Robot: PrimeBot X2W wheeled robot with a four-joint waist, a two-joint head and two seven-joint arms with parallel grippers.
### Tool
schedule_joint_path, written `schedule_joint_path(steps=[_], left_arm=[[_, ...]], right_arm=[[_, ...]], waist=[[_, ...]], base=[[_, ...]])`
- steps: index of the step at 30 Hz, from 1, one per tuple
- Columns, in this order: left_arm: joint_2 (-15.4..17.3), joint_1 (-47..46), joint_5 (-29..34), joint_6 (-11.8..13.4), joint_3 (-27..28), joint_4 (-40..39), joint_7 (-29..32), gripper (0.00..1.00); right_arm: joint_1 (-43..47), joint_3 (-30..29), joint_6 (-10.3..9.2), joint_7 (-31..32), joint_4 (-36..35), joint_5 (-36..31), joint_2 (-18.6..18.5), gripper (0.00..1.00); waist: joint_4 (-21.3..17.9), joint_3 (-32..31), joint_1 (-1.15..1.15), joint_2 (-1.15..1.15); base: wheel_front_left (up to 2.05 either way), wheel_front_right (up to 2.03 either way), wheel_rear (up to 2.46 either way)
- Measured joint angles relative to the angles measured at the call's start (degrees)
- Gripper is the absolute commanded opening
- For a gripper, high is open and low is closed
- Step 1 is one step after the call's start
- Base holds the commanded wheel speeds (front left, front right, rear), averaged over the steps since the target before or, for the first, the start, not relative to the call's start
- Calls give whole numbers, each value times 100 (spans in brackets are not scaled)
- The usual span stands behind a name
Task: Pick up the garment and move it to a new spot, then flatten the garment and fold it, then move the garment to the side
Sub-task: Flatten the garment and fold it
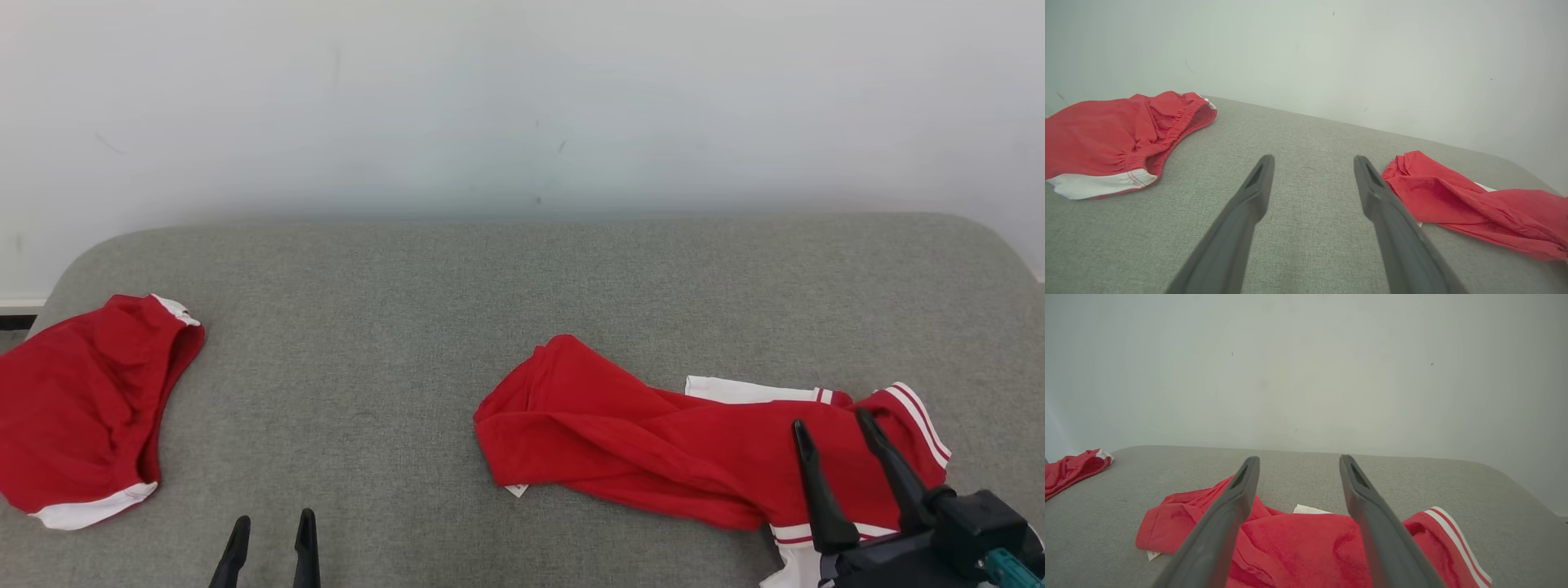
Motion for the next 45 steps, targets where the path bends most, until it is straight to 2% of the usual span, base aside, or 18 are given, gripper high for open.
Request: schedule_joint_path(steps=[8,18,24,31,38,45], left_arm=[[0,102,-1,49,-30,-66,0,100],[0,-59,-43,48,-200,107,0,100],[97,-918,-40,-60,-422,704,438,100],[190,-2275,-326,-208,-683,1755,1118,100],[434,-3522,-619,-263,-907,2933,1696,100],[603,-4008,-1000,-289,-1348,3532,2119,100]], right_arm=[[248,-100,0,-140,67,16,67,100],[228,48,0,-91,12,57,74,100],[148,202,0,-89,42,91,110,100],[-65,414,0,-119,73,130,158,100],[-402,769,0,-208,199,223,196,100],[-553,854,0,-304,326,277,205,100]], waist=[[3,-60,0,0],[-124,18,0,0],[-303,123,0,0],[-651,360,1,1],[-1241,717,1,1],[-1753,1046,1,1]], base=[[0,0,0],[0,0,0],[0,0,0],[0,0,0],[0,0,0],[0,0,0]])
